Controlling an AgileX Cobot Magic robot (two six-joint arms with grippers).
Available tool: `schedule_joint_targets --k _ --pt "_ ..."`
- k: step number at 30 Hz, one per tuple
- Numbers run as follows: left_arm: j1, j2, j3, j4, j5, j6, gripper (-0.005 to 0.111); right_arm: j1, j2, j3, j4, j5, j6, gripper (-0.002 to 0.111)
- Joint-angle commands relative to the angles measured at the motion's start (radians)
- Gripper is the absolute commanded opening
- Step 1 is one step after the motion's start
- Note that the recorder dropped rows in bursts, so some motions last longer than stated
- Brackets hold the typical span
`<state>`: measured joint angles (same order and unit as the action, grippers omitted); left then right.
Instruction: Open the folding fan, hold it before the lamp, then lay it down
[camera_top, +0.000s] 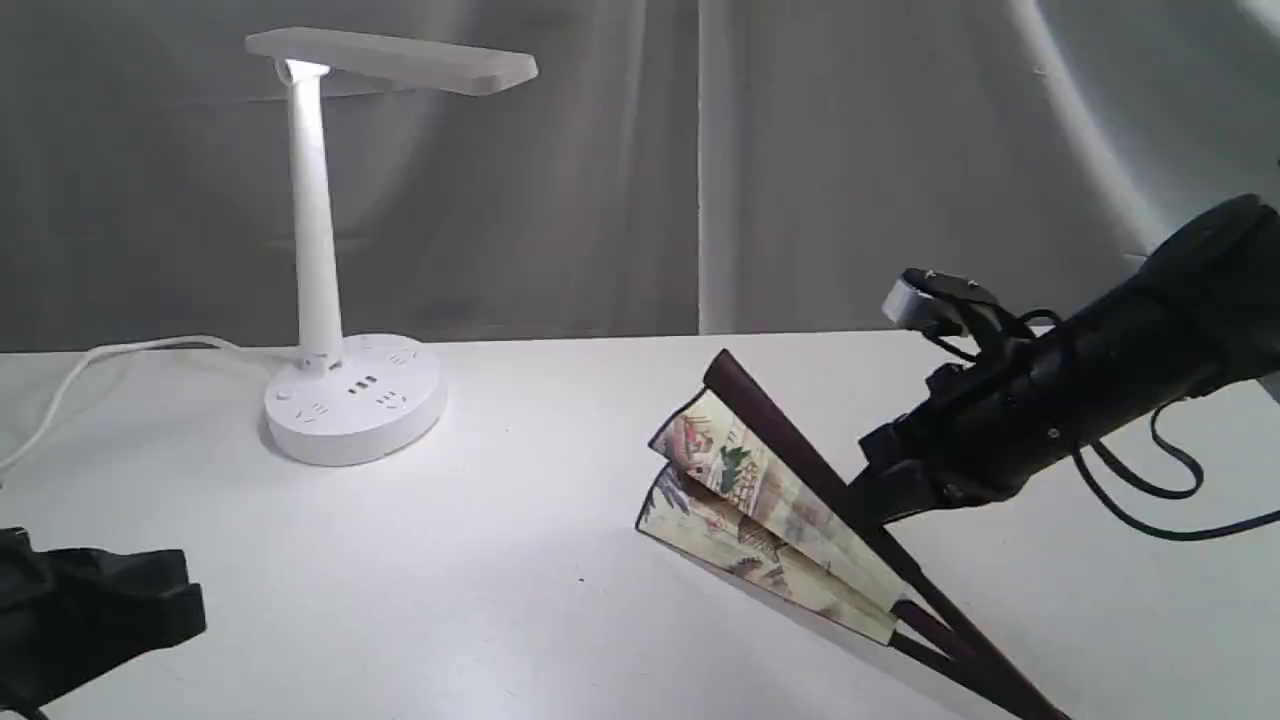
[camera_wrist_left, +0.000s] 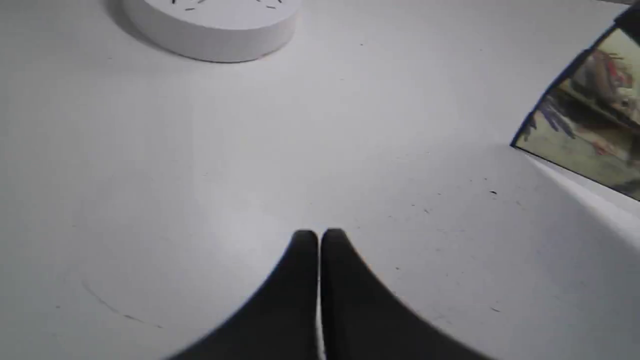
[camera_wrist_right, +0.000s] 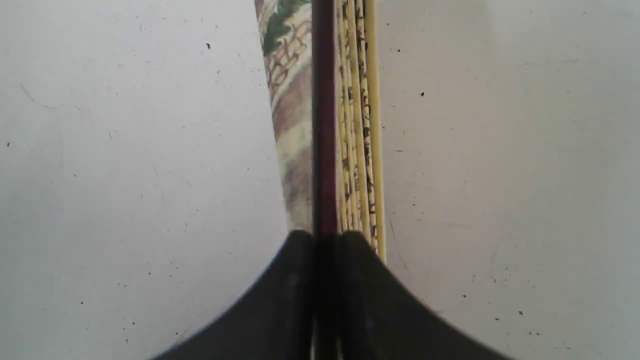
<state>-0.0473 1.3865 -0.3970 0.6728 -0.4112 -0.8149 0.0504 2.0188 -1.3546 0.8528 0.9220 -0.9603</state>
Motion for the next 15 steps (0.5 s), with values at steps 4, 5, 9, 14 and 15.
schedule_joint_targets --k 4,5,9,14,15 --pt "0.002 0.011 -0.004 0.334 -0.134 -0.340 0.000 0.001 -0.013 0.004 0.124 0.047 -0.003 0.000" --pt "0.002 0.018 -0.004 0.358 -0.159 -0.348 0.000 0.001 -0.013 0.004 0.140 0.062 -0.003 0.000" --pt "0.002 0.064 -0.024 0.364 -0.207 -0.360 0.000 -0.001 -0.013 0.004 0.193 0.118 -0.003 0.000" --pt "0.002 0.170 -0.074 0.415 -0.240 -0.490 0.000 -0.001 -0.013 0.004 0.292 0.185 -0.019 0.000" --pt "0.002 0.190 -0.079 0.435 -0.254 -0.515 0.000 -0.001 -0.013 0.004 0.310 0.193 -0.026 0.000"
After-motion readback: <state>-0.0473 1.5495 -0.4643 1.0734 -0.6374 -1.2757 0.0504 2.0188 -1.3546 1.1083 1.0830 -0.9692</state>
